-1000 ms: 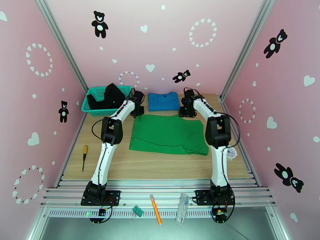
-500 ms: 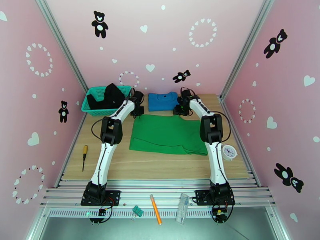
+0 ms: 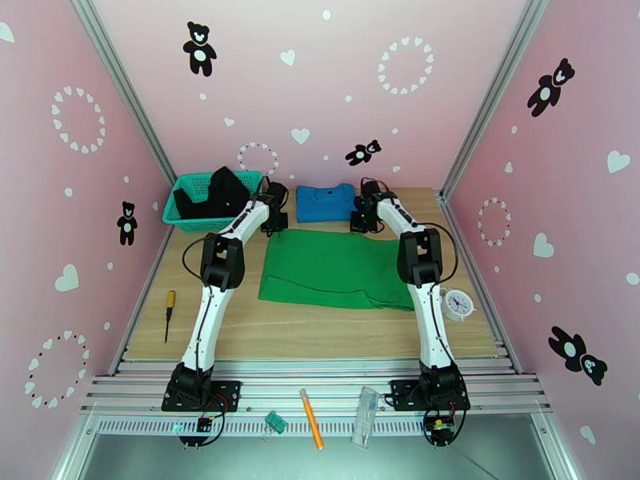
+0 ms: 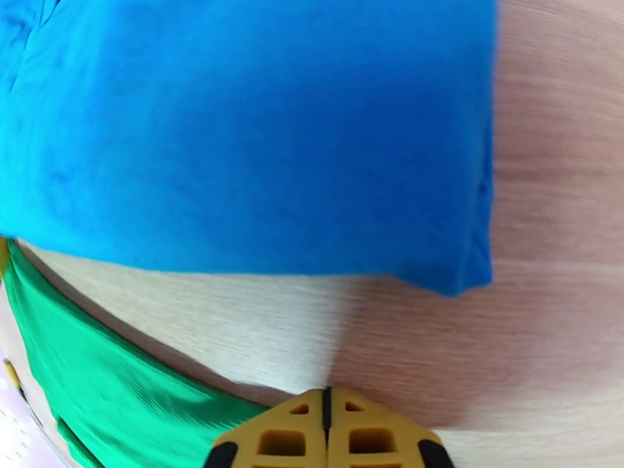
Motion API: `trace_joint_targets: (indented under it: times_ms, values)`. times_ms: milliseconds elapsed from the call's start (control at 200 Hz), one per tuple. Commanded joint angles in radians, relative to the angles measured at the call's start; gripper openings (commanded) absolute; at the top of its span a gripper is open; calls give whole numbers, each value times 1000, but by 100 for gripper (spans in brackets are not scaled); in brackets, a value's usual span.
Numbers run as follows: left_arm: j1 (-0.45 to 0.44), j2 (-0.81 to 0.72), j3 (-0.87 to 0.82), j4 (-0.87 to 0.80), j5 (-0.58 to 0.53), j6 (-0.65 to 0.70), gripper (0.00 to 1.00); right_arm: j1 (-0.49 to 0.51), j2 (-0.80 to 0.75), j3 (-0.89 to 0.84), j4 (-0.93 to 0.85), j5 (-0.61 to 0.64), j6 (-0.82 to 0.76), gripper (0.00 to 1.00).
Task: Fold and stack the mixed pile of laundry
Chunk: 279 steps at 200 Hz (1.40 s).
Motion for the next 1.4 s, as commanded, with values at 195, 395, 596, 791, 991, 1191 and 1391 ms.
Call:
trace_joint_targets:
  times_ms: [195, 395, 596, 791, 991, 1191, 1391]
  values:
    - [-9, -172, -172, 106, 45, -22, 0, 6, -127, -76, 30, 19, 5, 0]
    - [-9, -316, -283, 168, 23, -24, 0, 6, -256, -221, 142, 25, 10, 0]
    - [-9, -415, -401, 213, 10, -26, 0, 6, -343, -358, 222, 13, 29, 0]
    - [-9, -503, -567, 285, 2, -39, 0, 7, -428, -518, 324, -1, 57, 0]
    - [-8, -583, -731, 361, 6, -58, 0, 25, -529, -721, 470, 12, 72, 0]
    - [-8, -689, -900, 439, 18, -88, 0, 45, -647, -953, 630, 53, 103, 0]
    - [-16, -718, -1049, 515, 40, -116, 0, 67, -681, -1067, 664, 93, 110, 7]
